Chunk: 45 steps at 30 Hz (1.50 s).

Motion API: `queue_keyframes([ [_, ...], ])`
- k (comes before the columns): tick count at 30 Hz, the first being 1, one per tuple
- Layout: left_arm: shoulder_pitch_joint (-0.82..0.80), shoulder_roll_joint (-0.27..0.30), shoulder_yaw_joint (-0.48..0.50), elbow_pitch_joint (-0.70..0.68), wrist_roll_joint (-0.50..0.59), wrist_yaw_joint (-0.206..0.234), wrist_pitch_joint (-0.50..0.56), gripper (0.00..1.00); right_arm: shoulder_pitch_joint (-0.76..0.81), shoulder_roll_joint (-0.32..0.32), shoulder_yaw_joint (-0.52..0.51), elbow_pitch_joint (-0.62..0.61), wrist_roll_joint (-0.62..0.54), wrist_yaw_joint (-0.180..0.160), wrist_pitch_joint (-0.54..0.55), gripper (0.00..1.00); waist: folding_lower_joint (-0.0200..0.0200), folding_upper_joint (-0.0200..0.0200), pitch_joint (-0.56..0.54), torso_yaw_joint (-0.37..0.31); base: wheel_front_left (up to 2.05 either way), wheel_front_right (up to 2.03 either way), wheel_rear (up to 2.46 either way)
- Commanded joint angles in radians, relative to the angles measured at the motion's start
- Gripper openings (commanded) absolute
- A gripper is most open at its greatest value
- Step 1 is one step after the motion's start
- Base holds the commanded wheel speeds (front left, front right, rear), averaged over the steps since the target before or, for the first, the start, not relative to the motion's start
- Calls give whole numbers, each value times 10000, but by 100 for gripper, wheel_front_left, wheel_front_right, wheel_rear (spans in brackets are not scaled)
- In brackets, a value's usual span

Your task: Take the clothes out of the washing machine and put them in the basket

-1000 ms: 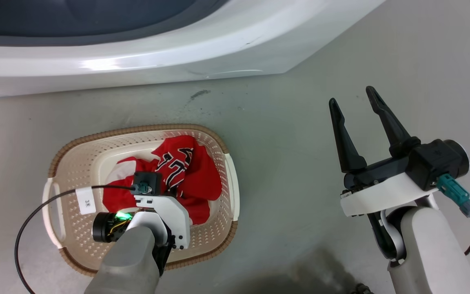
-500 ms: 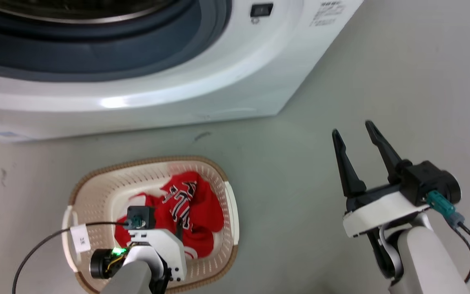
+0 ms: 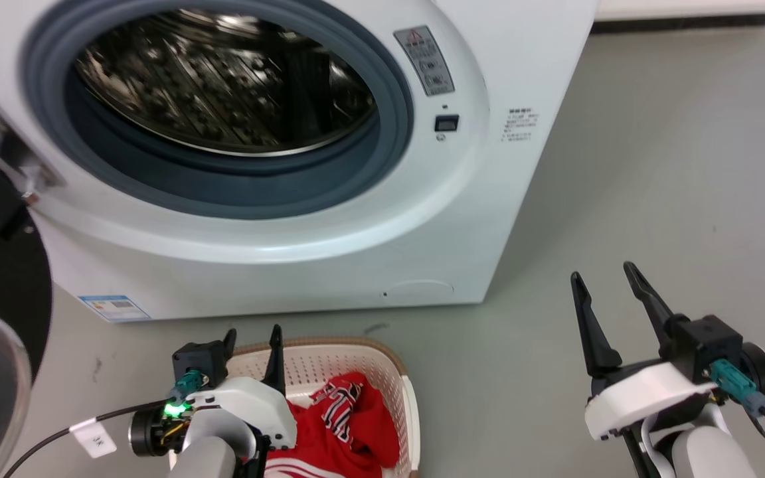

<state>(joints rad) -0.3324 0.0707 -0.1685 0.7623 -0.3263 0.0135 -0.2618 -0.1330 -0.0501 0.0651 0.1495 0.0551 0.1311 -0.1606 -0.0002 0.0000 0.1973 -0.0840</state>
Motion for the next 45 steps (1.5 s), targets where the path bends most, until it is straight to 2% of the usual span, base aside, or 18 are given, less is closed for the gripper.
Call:
queue_keyframes([
  [1,283,30,127,-422,191,66,-45,100,234,0,-42,-112,-70,-8,43,100,2,0,-563,342,0,0,0],
  [9,1137,110,858,-3353,1319,269,-35,100,819,0,-266,-772,-229,-8,345,100,2,0,-1292,612,0,0,0],
  [18,2210,245,1265,-5483,1862,58,-36,100,1489,0,-409,-1337,-349,-9,646,100,2,0,-2034,635,0,0,0],
  [26,2819,392,1329,-5515,1945,-45,-36,100,1810,0,-521,-1454,-239,-7,779,100,2,0,-2221,451,0,0,0],
  [44,2823,421,1330,-5275,1967,4,-37,100,1779,0,-593,-1346,-159,-7,735,100,2,0,-2225,298,0,0,0],
  [45,2733,408,1335,-5232,1973,-9,-9,0,1783,0,-579,-1325,-207,2,741,0,2,0,-2225,298,0,0,0],
])
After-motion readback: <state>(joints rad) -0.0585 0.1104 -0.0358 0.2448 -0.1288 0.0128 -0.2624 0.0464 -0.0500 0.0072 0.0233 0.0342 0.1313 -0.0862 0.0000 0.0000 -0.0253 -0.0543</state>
